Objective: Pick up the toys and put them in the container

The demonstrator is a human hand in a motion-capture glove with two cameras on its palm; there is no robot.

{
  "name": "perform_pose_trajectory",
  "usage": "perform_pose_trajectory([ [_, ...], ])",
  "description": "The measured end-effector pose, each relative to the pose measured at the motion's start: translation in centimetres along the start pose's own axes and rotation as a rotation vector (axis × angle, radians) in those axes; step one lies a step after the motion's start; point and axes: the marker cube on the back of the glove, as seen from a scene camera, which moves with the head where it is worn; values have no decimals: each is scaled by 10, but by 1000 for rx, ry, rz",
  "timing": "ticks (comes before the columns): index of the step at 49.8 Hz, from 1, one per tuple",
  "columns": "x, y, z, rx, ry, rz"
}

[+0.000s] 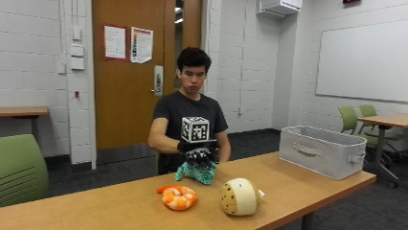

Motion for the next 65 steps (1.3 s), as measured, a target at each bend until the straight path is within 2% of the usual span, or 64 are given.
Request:
perform_pose_trajectory([
  [14,6,-5,52,-16,-41,48],
  [25,-3,5,41,111,-21,42],
  [29,-7,8,36,107,-43,80],
  [39,-6,-6,26,61,-55,53],
  [44,-19,-18,-3,69,-15,58],
  [55,-78,-60,-106,147,39,7],
  [65,-195,-75,-198,249,54,-79],
])
